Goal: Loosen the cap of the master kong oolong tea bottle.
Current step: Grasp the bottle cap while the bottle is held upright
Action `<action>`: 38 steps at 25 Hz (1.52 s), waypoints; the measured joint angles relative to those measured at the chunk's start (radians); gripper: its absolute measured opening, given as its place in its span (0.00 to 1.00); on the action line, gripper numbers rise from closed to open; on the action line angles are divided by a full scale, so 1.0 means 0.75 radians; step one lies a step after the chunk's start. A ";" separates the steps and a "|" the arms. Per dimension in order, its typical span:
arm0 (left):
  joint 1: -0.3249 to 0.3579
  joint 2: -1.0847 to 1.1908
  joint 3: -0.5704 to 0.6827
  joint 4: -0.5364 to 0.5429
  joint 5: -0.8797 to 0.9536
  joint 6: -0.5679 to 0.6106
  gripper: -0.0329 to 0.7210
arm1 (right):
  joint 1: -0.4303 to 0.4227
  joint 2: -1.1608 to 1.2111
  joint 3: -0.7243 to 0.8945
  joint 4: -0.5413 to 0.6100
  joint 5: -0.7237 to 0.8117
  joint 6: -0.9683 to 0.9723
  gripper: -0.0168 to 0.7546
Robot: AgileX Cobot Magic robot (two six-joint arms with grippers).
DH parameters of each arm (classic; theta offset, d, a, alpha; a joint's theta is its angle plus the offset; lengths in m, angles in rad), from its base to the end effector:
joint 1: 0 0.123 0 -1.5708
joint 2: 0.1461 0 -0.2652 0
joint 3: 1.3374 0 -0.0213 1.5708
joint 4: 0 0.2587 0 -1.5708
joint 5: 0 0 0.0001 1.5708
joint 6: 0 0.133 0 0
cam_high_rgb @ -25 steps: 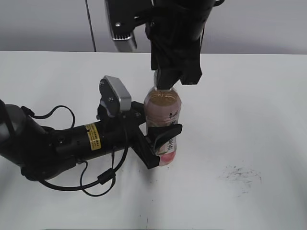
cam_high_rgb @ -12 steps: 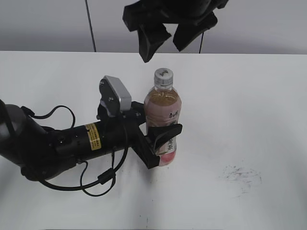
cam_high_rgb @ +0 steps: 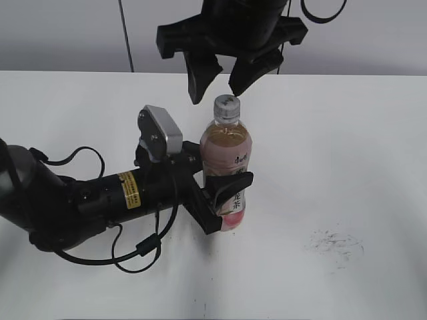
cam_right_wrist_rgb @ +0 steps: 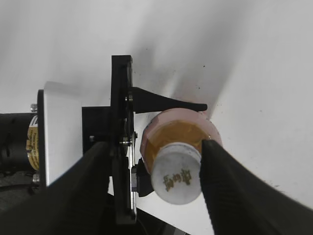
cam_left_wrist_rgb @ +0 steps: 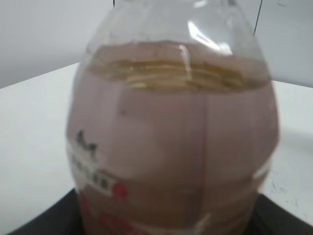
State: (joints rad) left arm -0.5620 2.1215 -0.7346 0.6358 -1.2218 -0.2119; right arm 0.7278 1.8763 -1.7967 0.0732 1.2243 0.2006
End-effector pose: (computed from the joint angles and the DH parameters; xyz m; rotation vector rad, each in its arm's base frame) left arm 0.2728 -0.2595 0.0659 0.9379 1.5150 -0.8922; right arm 0.3077 0.2864 0.2605 -0.7228 2.7465 0.3207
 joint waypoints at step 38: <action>0.000 0.000 -0.001 0.000 0.000 -0.002 0.55 | 0.000 -0.007 0.066 -0.002 -0.001 0.091 0.58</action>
State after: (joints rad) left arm -0.5620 2.1215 -0.7356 0.6357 -1.2218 -0.2131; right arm 0.7278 1.8709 -1.7476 0.0721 1.2233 0.2690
